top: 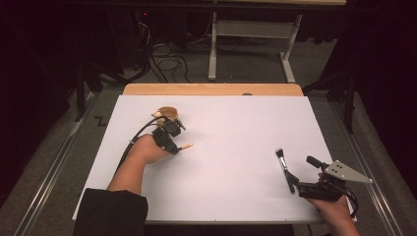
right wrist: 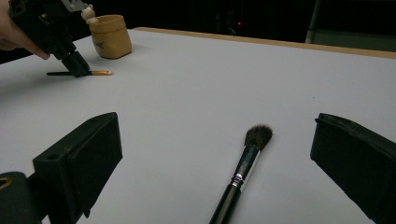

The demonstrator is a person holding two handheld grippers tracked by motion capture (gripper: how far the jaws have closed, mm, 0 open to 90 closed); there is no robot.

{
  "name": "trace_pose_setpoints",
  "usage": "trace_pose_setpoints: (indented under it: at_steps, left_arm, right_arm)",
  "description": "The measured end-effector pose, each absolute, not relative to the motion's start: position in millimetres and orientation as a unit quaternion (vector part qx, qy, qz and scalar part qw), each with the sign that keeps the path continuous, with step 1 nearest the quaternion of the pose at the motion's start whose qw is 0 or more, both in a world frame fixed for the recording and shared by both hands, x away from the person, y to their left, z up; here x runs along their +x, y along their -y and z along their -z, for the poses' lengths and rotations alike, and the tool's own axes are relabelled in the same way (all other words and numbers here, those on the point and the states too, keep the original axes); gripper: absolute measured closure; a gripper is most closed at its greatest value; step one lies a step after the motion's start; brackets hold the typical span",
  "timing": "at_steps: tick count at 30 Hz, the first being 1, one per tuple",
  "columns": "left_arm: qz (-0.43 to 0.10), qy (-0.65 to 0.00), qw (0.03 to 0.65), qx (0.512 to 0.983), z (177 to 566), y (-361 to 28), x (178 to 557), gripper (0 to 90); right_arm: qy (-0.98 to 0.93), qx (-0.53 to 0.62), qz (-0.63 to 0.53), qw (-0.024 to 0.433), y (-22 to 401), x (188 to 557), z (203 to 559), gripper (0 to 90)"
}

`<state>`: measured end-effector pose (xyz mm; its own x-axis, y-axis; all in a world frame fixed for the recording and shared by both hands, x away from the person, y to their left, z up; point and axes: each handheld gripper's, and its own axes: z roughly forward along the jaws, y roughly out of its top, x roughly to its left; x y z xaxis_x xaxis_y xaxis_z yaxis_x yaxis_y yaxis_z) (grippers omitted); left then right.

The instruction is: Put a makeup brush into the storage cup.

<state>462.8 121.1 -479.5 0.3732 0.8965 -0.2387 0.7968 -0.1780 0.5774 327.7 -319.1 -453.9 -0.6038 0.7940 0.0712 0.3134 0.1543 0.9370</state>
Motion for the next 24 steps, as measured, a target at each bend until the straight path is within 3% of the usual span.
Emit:
trace_pose_setpoints:
  at_steps: [24]
  left_arm:
    - [-0.076, -0.549, 0.314, 0.771, 479.7, -120.6, 458.2, 82.5]
  right_arm:
    - [-0.722, 0.384, -0.527, 0.229, 319.3, 327.4, 453.5, 3.0]
